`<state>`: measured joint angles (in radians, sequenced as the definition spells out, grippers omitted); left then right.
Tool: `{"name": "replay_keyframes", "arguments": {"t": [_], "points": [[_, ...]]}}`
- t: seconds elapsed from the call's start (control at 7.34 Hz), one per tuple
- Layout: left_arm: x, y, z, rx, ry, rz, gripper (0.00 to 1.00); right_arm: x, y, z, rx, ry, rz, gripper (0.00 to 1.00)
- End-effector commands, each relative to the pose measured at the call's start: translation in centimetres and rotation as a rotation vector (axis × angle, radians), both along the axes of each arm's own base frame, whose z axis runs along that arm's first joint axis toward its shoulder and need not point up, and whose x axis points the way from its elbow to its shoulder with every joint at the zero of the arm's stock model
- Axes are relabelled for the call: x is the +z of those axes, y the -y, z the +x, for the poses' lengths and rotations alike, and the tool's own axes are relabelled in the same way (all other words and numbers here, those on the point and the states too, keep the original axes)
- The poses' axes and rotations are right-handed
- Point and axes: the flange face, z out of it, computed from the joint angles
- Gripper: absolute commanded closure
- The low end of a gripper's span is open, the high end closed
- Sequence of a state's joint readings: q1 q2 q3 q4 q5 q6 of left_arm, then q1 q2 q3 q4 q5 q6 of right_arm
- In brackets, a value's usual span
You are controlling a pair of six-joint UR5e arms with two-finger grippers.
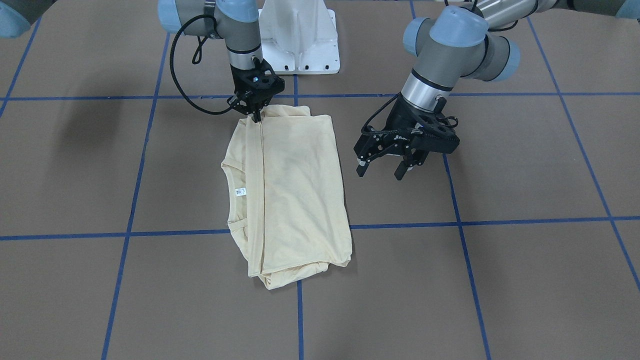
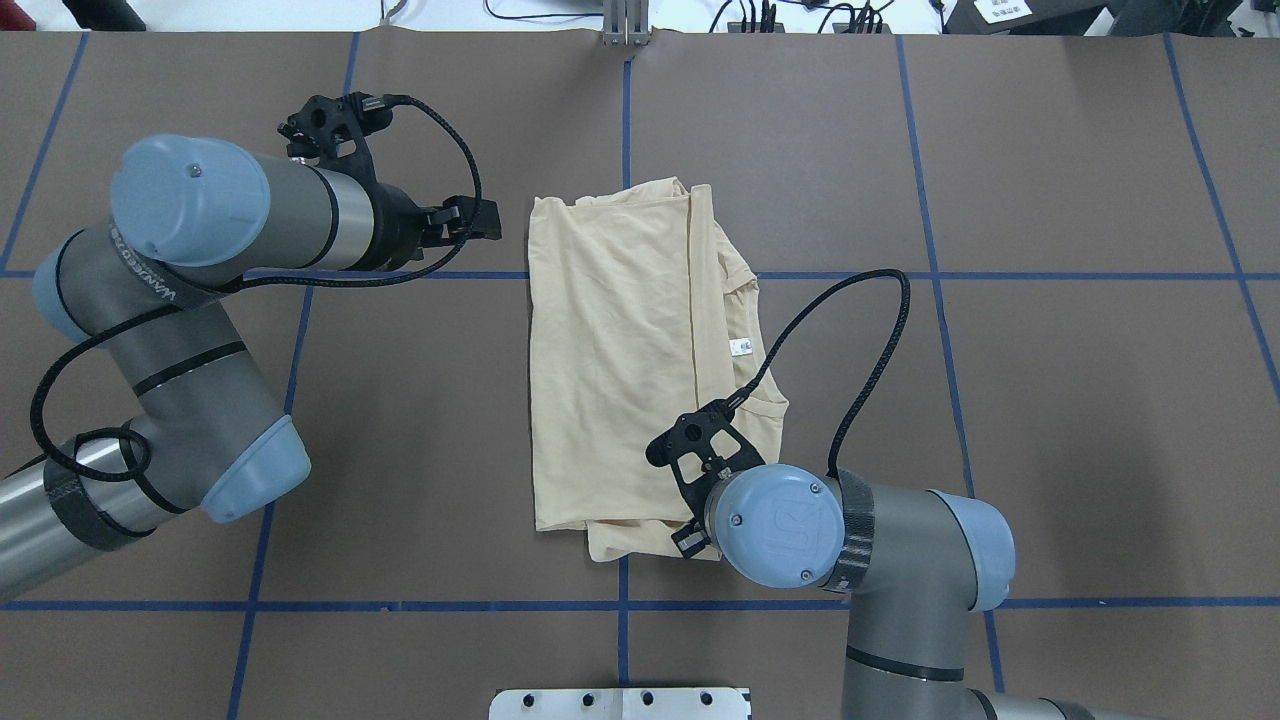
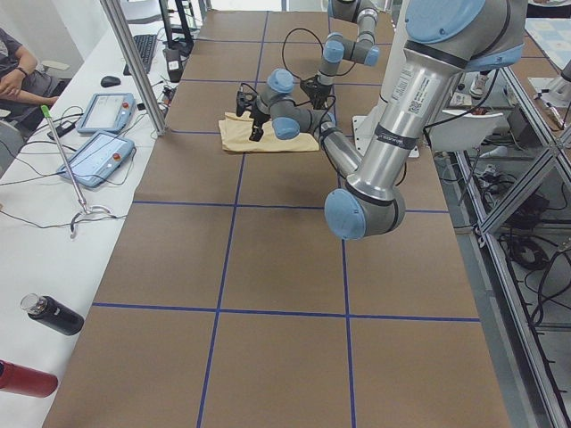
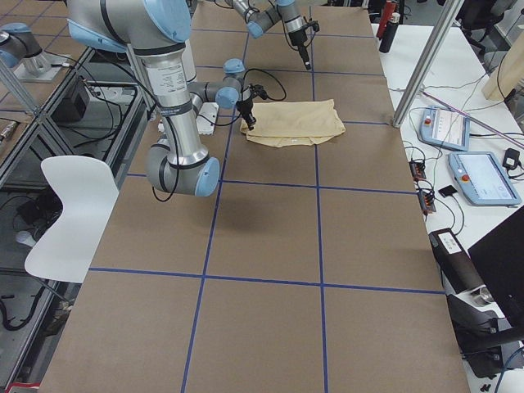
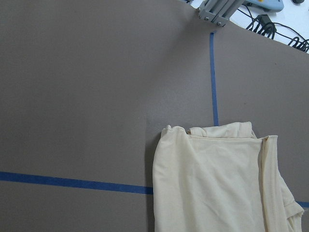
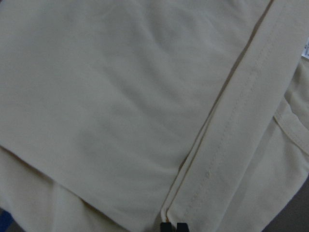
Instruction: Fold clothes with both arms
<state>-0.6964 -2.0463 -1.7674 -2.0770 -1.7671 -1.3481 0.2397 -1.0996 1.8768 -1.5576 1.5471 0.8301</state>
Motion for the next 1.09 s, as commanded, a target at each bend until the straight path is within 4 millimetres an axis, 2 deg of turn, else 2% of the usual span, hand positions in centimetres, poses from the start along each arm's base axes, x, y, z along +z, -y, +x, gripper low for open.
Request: {"name": "replay_keyframes", "arguments": {"t": [0.0,0.14,0.41,0.95], "points": [[0.1,0.0,0.0,0.0,0.002,0.0,0.0,-0.2,0.1,0.2,0.002,0.005,0.001,0.9],[0.2,0.1,0.1,0.001,0.005,-0.001,0.0,-0.3,0.2,0.3,0.005,0.007,0.0,1.0],[0.1,0.1,0.1,-0.001,0.001,-0.003,0.0,-0.1,0.9,0.9,0.019,0.008,-0.014,1.0],[0.3,0.1,0.3,-0.001,0.004,-0.006,0.0,1.0,0.9,2.0,0.032,0.005,-0.087,1.0]]}}
